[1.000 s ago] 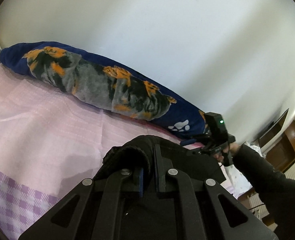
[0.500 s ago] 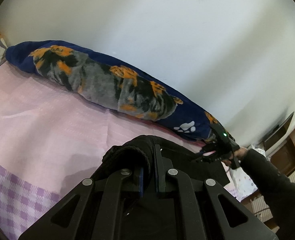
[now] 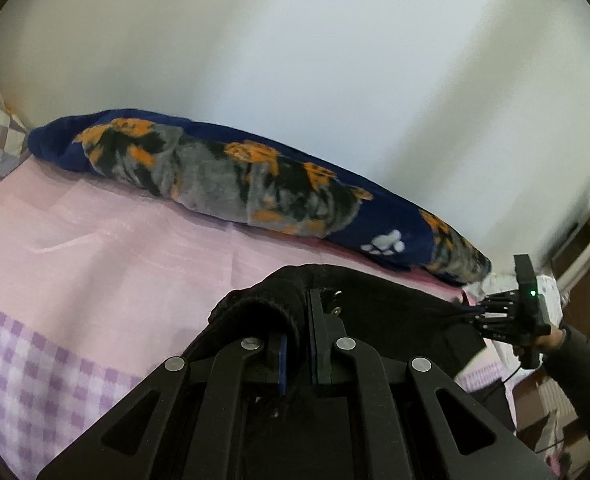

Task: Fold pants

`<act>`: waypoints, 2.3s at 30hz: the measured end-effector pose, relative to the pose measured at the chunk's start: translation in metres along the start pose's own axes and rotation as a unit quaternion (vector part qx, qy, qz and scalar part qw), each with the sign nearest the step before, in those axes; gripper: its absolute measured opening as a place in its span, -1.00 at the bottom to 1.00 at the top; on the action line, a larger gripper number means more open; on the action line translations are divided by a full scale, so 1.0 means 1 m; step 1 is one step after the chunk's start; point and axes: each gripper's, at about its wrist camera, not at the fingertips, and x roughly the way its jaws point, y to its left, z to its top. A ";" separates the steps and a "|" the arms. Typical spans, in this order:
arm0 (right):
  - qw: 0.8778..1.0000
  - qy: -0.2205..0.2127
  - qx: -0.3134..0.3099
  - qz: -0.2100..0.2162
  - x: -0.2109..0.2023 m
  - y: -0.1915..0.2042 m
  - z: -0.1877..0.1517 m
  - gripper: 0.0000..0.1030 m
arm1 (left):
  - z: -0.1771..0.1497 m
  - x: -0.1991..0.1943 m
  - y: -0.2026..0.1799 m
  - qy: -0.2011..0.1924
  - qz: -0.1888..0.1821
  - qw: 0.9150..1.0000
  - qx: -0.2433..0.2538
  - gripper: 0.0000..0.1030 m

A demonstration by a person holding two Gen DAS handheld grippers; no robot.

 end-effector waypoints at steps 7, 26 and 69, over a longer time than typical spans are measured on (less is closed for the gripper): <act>0.997 -0.026 0.070 -0.009 -0.046 0.033 -0.069 -0.85 | -0.046 -0.054 -0.030 0.020 -0.016 0.999 0.030 -0.85; 0.988 -0.002 0.152 -0.012 -0.028 0.083 -0.171 -0.66 | -0.193 -0.074 -0.038 0.185 0.075 0.978 0.054 -0.70; 0.841 -0.123 0.493 0.185 -0.002 0.054 -0.222 -0.39 | -0.172 -0.092 -0.025 0.068 0.042 0.964 -0.254 -0.67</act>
